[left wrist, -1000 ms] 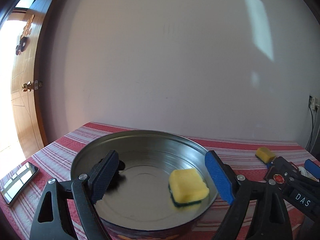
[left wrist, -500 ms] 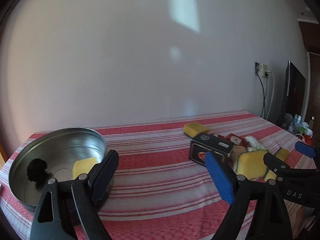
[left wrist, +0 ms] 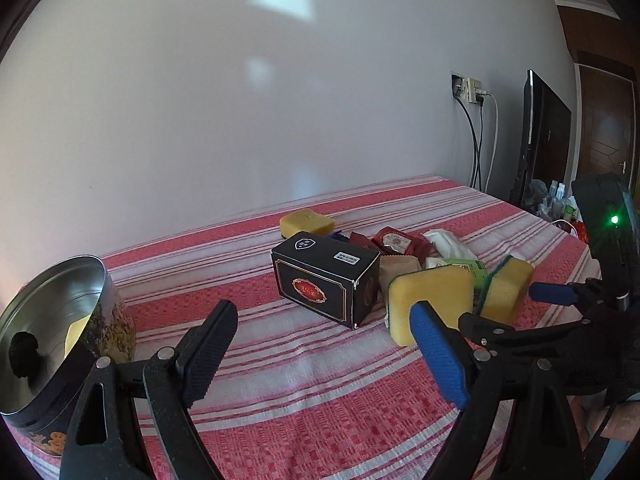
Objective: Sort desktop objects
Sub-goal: 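Move both grippers back to the pile of sponges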
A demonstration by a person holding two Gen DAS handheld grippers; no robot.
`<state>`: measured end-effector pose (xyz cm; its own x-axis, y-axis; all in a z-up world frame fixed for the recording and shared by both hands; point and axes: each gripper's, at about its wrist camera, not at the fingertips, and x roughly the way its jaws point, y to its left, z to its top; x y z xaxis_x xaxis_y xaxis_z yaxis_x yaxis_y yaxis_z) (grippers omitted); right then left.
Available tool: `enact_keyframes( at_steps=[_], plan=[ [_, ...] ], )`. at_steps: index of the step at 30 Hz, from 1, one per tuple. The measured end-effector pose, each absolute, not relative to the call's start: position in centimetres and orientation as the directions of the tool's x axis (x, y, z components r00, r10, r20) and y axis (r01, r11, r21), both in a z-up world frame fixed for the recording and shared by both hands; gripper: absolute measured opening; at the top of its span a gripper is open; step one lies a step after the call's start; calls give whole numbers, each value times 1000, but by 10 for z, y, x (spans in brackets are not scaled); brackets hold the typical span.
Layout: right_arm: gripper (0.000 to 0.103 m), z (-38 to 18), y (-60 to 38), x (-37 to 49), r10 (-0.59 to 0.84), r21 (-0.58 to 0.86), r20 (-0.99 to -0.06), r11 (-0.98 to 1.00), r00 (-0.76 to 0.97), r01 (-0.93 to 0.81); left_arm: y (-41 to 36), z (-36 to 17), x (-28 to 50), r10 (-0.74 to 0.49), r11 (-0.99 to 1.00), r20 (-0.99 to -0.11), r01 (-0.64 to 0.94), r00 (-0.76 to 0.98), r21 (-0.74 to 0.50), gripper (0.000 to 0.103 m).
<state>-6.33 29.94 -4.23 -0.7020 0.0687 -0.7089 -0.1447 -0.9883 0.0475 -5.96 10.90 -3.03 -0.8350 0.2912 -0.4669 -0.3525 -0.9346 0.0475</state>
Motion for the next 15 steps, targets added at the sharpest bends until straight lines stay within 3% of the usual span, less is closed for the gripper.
enact_keyframes(
  at_steps=[3, 15],
  plan=[
    [59, -48, 303, -64, 12, 97, -729, -988, -685, -120, 114, -32, -63, 300, -932, -487, -360, -820, 32, 90],
    [58, -36, 343, -18, 38, 276, -584, -930, -811, -243, 167, -38, -75, 381, -879, -560, -476, -735, 27, 90]
  ],
)
